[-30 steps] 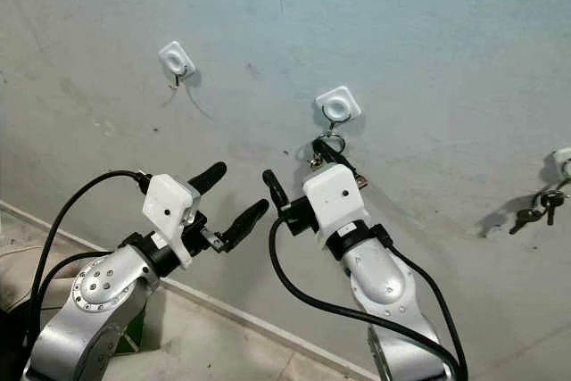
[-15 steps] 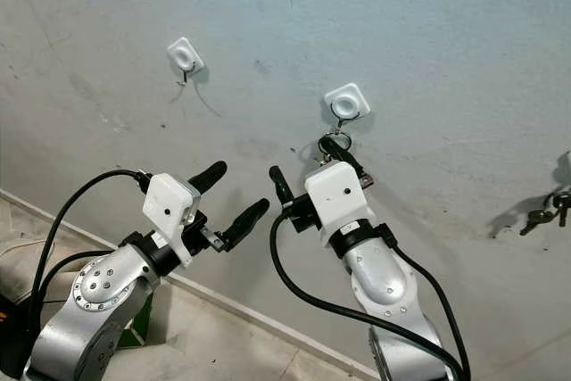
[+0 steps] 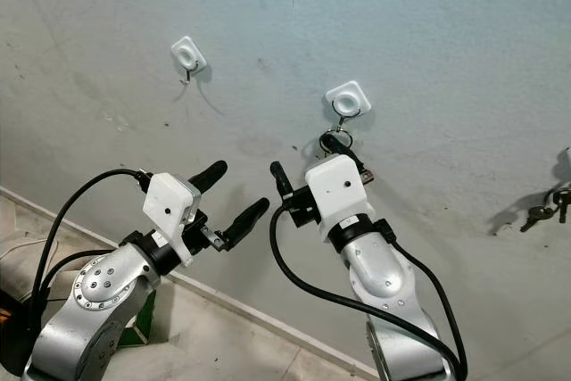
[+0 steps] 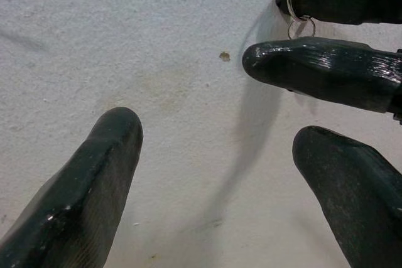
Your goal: Hang keys on a hook
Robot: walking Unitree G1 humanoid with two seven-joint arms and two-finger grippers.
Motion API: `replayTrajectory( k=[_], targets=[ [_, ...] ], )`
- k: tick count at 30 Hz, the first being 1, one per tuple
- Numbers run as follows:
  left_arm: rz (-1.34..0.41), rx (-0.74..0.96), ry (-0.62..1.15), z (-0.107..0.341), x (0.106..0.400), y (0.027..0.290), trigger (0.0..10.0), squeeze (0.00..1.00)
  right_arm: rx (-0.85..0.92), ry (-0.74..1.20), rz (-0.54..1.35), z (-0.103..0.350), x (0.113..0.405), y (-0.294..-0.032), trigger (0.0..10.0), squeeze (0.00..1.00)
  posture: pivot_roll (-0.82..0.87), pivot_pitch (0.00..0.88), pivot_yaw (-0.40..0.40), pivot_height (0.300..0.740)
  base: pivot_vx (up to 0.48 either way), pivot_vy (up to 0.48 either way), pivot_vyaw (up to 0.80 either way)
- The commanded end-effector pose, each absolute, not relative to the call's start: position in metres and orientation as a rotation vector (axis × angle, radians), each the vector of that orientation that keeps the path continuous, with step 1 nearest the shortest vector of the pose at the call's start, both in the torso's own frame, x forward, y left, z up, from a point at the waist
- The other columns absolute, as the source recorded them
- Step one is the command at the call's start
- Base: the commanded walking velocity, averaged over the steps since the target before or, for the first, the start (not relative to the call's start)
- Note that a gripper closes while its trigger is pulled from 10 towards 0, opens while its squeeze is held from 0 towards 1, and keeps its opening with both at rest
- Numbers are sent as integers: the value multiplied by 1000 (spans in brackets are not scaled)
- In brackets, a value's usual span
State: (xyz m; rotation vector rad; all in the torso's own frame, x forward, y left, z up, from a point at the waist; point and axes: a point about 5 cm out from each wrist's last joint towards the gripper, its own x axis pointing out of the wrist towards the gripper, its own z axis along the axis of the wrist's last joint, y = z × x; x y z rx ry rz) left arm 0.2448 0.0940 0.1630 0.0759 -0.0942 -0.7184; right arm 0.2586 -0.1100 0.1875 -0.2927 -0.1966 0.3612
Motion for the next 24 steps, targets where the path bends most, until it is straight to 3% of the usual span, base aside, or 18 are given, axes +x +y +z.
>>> replayTrajectory(
  k=[1, 13, 24],
  targets=[
    [-715, 93, -91, 163, 247, 95, 10000, 0, -324, -335, 146, 222, 269, -141, 10000, 0, 61, 36, 20, 740, 0, 0, 0],
    [-709, 94, -89, 163, 247, 95, 10000, 0, -372, -360, 62, 228, 276, -146, 10000, 0, 66, 38, 18, 740, 0, 0, 0],
    [-690, 104, -92, 162, 248, 96, 10000, 0, -295, -317, 186, 221, 277, -129, 10000, 0, 66, 39, 18, 740, 0, 0, 0]
  ],
)
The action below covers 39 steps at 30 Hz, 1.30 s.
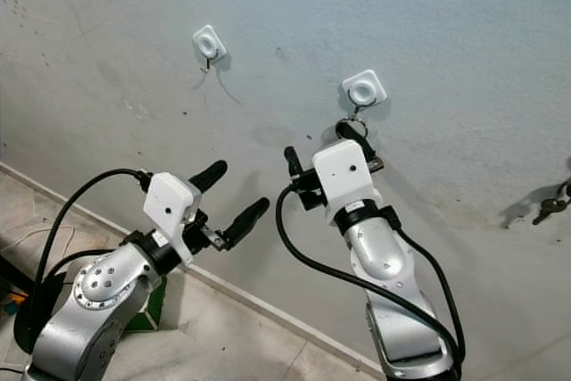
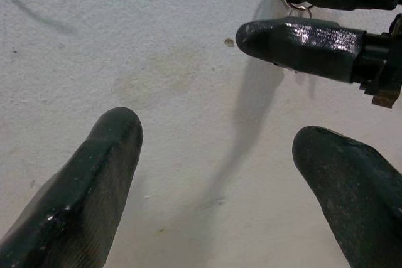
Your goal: Hang keys on a hook
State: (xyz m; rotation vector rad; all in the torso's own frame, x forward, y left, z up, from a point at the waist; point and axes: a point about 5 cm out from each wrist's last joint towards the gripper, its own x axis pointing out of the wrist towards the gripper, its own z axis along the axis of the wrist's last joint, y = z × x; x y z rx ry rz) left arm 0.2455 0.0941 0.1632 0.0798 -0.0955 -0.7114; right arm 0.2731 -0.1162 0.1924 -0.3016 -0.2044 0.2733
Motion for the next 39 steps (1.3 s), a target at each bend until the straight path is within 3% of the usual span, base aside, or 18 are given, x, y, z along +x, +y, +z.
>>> replayTrajectory(
  k=[1, 30, 39],
  targets=[
    [-686, 107, -92, 162, 248, 97, 10000, 0, -294, -312, 191, 220, 277, -129, 10000, 0, 66, 39, 18, 740, 0, 0, 0],
    [-662, 119, -95, 160, 250, 98, 10000, 0, -297, -321, 143, 226, 266, -145, 10000, 0, 51, 43, 26, 740, 0, 0, 0],
    [-652, 121, -96, 159, 250, 100, 10000, 0, -197, -212, 370, 209, 256, -122, 10000, 0, 57, 44, 23, 740, 0, 0, 0]
  ],
)
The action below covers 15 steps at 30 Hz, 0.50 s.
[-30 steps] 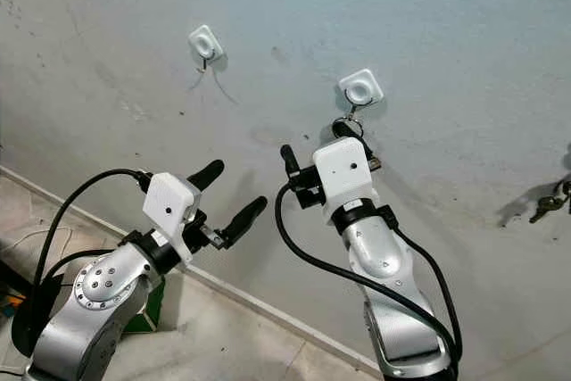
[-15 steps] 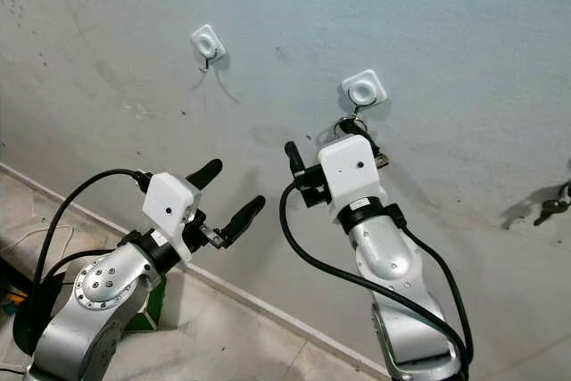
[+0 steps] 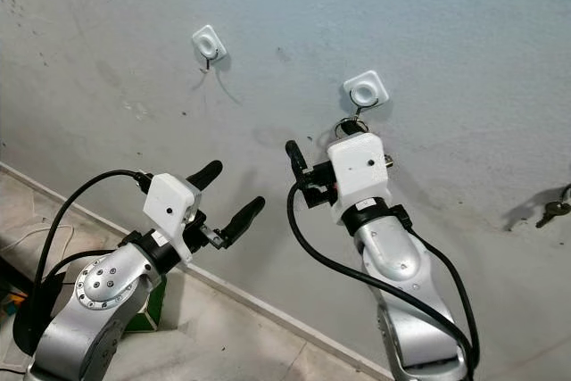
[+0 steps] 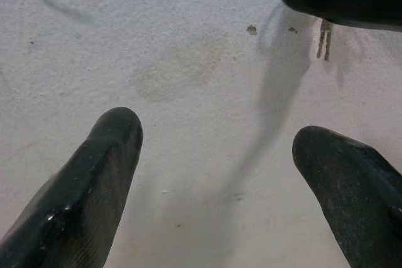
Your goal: Hang keys on a hook
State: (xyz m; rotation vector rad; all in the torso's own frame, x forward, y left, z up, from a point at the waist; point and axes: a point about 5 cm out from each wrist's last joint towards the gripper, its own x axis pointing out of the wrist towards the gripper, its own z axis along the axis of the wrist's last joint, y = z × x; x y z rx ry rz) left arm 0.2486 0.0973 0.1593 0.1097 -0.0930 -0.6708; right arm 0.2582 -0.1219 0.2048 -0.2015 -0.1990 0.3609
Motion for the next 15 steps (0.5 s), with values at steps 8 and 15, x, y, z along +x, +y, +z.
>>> replayTrajectory(
  k=[8, 15],
  targets=[
    [-655, 121, -97, 160, 251, 100, 10000, 0, -249, -217, 410, 205, 244, -120, 10000, 0, 49, 44, 27, 740, 0, 0, 0],
    [-660, 125, -97, 160, 252, 99, 10000, 0, -295, -232, 402, 206, 243, -119, 10000, 0, 52, 41, 27, 740, 0, 0, 0]
  ],
)
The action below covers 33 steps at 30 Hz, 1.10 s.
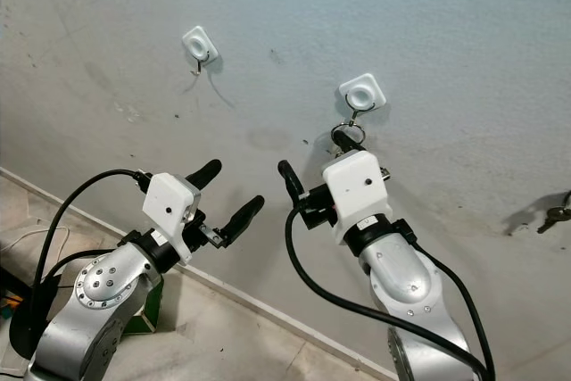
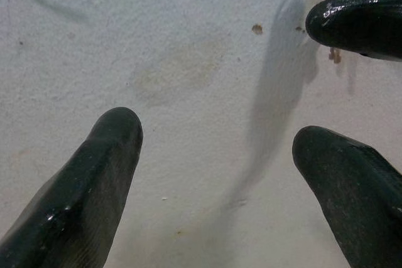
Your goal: Hang keys on a hook
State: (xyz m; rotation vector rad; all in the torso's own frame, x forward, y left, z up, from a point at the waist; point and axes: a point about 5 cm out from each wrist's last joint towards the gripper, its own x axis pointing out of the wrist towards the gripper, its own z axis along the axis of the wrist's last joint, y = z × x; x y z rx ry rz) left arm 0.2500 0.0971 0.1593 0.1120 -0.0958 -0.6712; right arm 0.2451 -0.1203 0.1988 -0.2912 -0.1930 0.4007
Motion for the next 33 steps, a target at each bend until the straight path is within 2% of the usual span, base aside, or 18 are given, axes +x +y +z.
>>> replayTrajectory(
  k=[1, 15, 20, 23, 27, 29, 33],
  targets=[
    [-659, 126, -99, 160, 252, 99, 10000, 0, -292, -243, 391, 208, 243, -120, 10000, 0, 53, 40, 27, 740, 0, 0, 0],
    [-655, 131, -102, 160, 252, 103, 10000, 0, -325, -250, 311, 210, 235, -141, 10000, 0, 41, 40, 40, 740, 0, 0, 0],
    [-628, 132, -117, 162, 254, 106, 10000, 0, -315, -255, 206, 214, 236, -158, 10000, 0, 32, 43, 51, 740, 0, 0, 0],
    [-619, 134, -119, 163, 254, 107, 10000, 0, -300, -251, 197, 215, 238, -160, 10000, 0, 35, 42, 51, 740, 0, 0, 0],
    [-609, 135, -121, 162, 254, 108, 10000, 0, -241, -231, 206, 212, 240, -159, 10000, 0, 39, 41, 48, 740, 0, 0, 0],
    [-601, 139, -122, 162, 254, 109, 10000, 0, -172, -204, 306, 209, 241, -146, 10000, 0, 43, 39, 43, 740, 0, 0, 0],
    [-599, 139, -124, 162, 254, 109, 10000, 0, -157, -194, 389, 208, 239, -137, 10000, 0, 45, 39, 38, 740, 0, 0, 0]
  ],
)
